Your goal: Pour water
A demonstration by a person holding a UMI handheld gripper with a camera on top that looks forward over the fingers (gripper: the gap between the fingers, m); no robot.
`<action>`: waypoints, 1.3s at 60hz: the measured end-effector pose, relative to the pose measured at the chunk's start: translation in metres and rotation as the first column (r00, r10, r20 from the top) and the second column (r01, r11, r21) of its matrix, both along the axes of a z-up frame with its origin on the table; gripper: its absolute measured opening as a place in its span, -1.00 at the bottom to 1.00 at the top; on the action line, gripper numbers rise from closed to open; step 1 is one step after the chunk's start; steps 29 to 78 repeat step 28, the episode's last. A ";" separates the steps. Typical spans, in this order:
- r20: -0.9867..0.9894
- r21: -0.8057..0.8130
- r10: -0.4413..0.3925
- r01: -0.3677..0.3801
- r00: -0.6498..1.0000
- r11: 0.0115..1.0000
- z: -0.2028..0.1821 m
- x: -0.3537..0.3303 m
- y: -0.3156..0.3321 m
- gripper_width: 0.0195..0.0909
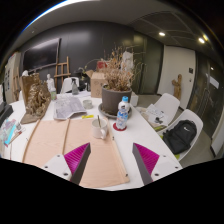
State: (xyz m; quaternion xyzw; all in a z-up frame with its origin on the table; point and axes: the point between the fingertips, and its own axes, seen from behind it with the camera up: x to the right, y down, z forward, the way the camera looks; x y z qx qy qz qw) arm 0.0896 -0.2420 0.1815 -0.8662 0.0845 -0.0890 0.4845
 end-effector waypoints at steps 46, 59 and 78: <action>0.039 -0.031 0.051 -0.050 0.998 0.998 0.009 -0.046 -0.071 0.84; 0.039 -0.031 0.051 -0.050 0.998 0.998 0.009 -0.046 -0.071 0.84; 0.039 -0.031 0.051 -0.050 0.998 0.998 0.009 -0.046 -0.071 0.84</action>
